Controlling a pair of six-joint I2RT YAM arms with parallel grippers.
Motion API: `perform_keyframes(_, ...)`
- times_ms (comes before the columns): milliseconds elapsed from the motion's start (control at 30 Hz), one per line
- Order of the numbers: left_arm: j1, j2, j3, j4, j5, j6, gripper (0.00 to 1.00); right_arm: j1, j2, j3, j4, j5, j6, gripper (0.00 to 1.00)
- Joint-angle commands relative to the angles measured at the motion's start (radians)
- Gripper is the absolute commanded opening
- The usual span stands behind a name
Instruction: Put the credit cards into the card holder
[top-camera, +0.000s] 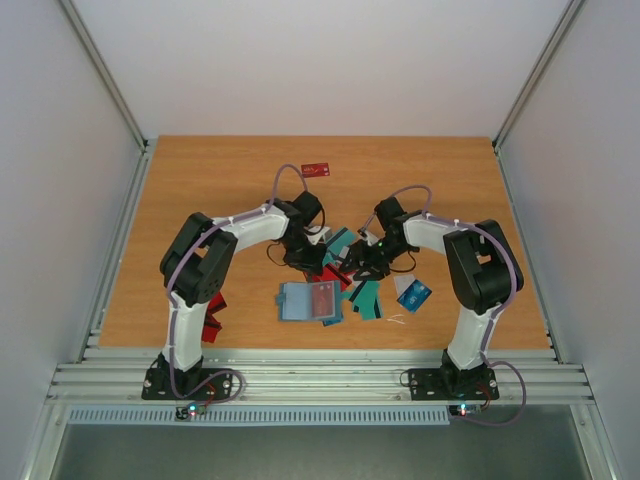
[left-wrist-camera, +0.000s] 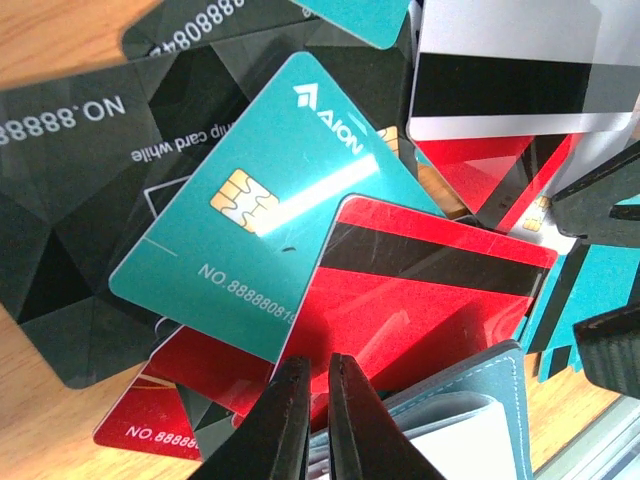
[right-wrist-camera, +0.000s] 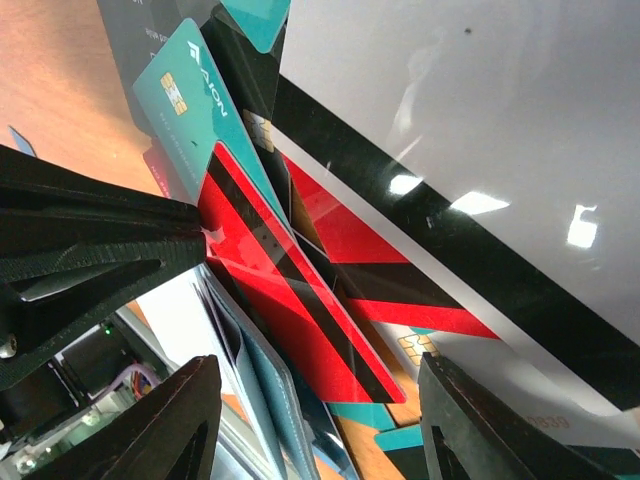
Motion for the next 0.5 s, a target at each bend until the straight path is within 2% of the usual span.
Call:
perform_keyframes(0, -0.003, 0.043, -0.057, 0.057, -0.034, -0.004, 0.09, 0.002, 0.024, -0.012, 0.004, -0.042, -0.029, 0.56)
perform_keyframes(467, -0.003, 0.038, -0.093, 0.092, -0.018, -0.011, 0.08, 0.010, 0.054, -0.026, 0.004, -0.127, -0.094, 0.54)
